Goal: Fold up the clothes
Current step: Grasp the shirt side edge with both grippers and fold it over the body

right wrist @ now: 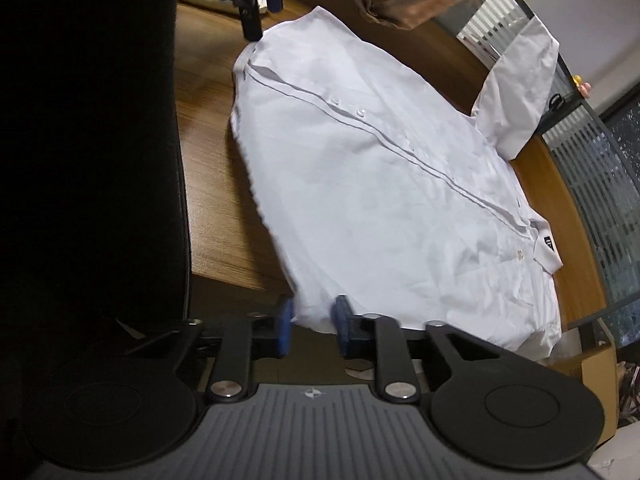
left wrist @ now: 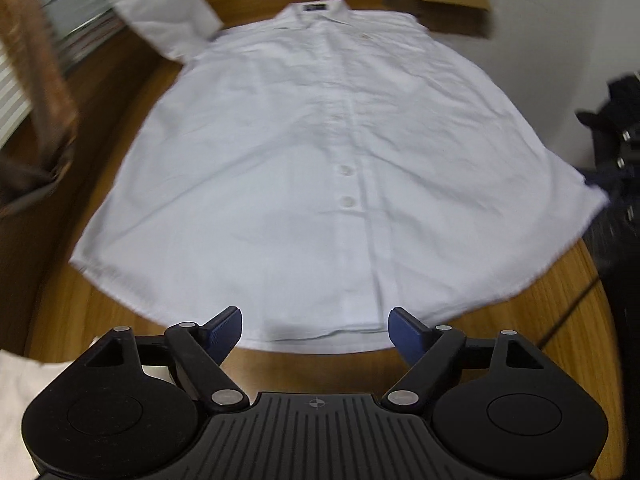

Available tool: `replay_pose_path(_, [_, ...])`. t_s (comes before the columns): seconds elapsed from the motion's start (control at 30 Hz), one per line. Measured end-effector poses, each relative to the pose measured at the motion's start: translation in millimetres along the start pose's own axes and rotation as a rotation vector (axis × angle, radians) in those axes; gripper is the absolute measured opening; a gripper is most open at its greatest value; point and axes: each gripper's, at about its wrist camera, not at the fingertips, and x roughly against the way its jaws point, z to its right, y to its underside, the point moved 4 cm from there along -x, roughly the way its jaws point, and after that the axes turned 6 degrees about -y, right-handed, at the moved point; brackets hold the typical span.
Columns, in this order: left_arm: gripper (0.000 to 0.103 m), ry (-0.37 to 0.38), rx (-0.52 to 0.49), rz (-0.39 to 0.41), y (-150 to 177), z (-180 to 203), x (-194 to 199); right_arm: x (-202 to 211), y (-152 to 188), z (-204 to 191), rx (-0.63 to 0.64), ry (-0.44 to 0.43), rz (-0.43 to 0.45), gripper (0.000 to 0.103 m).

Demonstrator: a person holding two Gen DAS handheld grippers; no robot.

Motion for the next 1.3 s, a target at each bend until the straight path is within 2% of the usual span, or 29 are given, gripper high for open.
replay_pose_path(0.13, [0.084, 0.007, -0.058, 0.024, -3.2, 13.8, -1.7, 13.6, -4.3, 10.7, -0.003, 0.041, 0.022, 0.008])
replay_pose_path(0.4, [0.087, -0.050, -0.166, 0.025, 7.8, 15.9, -17.3, 30.8, -19.7, 42.6, -0.016, 0.126, 0.042, 0.008])
replay_pose_path(0.63, [0.086, -0.154, -0.203, 0.041, 8.3, -2.9, -32.2, 37.1, -25.5, 60.7, -0.053, 0.173, 0.054, 0.008])
replay_pose_path(0.67, [0.084, -0.170, -0.212, 0.047, 8.3, -6.2, -33.8, 38.3, -24.7, 62.6, -0.063, 0.176, 0.055, 0.008])
replay_pose_path(0.73, [0.069, -0.203, -0.239, 0.059, 7.5, -12.3, -36.1, 39.9, -22.3, 66.9, -0.091, 0.183, 0.054, 0.008])
replay_pose_path(0.8, [0.036, -0.239, -0.262, 0.051, 4.2, -18.4, -38.3, 39.7, -19.2, 72.7, -0.125, 0.185, 0.052, 0.008])
replay_pose_path(0.83, [0.027, -0.251, -0.262, 0.063, 1.0, -21.5, -37.0, 39.4, -17.3, 75.1, -0.143, 0.190, 0.052, 0.008])
replay_pose_path(0.87, [0.014, -0.261, -0.260, 0.080, -2.6, -24.7, -34.9, 38.9, -15.4, 78.7, -0.164, 0.194, 0.052, 0.008])
replay_pose_path(0.9, [0.008, -0.285, -0.260, 0.100, -7.8, -27.1, -32.2, 38.0, -13.3, 82.4, -0.184, 0.199, 0.052, 0.008])
replay_pose_path(1.1, [0.004, -0.396, -0.283, 0.201, -62.1, -34.2, -19.6, 29.5, 3.6, 109.9, -0.310, 0.231, 0.053, 0.006])
replay_pose_path(1.3, [0.004, -0.424, -0.363, 0.205, -137.2, -36.2, -49.0, 14.4, 26.5, 147.9, -0.411, 0.248, 0.054, 0.006])
